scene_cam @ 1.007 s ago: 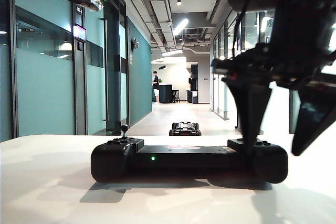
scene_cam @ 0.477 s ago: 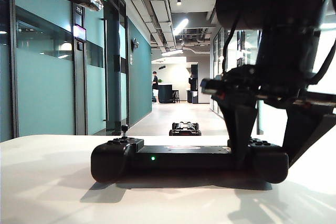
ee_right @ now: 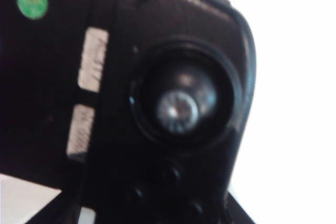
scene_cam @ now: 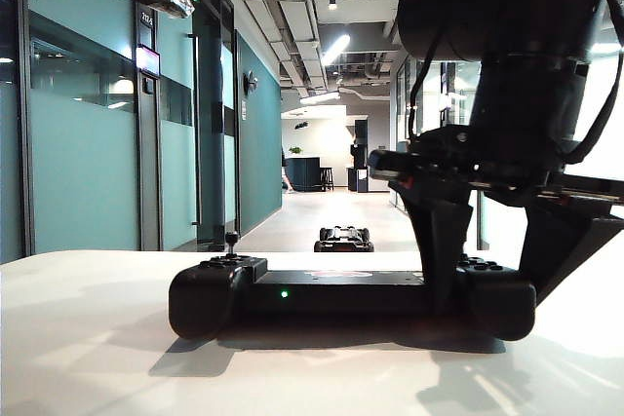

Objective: Push the left joystick on the remote control sitting on the white table forward to make the robot dog walk in a straight line until it approaches the door.

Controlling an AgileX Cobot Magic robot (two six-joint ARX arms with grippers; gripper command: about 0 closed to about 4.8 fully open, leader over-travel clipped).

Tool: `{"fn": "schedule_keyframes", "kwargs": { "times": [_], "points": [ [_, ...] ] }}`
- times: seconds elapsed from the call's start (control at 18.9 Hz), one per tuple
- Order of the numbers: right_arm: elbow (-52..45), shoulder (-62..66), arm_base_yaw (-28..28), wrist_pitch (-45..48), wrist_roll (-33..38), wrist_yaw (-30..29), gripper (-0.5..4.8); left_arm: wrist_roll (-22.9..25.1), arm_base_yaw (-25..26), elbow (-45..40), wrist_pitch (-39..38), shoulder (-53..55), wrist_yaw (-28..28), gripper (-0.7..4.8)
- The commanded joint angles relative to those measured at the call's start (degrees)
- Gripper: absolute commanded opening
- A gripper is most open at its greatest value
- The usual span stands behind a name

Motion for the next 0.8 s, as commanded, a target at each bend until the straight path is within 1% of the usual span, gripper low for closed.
{"fn": "schedule_keyframes", "kwargs": {
  "times": [0.05,0.58,0.64,0.69,0.74,0.8],
  "points": [
    [0.13,-0.24,0.11,1.16,0.22,0.13,3.37,0.04,0.00,0.15,0.13,-0.17,0.46,-0.05],
    [0.02,2.25,0.11,1.25,0.13,0.07,3.36,0.04,0.00,0.11,0.17,-0.17,0.46,-0.05],
    [0.02,2.25,0.11,1.22,0.13,0.07,3.17,0.04,0.00,0.07,0.17,-0.15,0.46,-0.05],
    [0.02,2.25,0.11,1.09,0.13,0.09,2.86,0.04,0.00,0.07,0.17,-0.17,0.46,-0.05],
    [0.02,2.25,0.11,1.05,0.13,0.04,2.70,0.04,0.00,0.04,0.15,-0.17,0.46,-0.05],
    [0.02,2.25,0.11,1.05,0.13,0.04,2.70,0.04,0.00,0.04,0.17,-0.17,0.46,-0.05]
  ]
}}
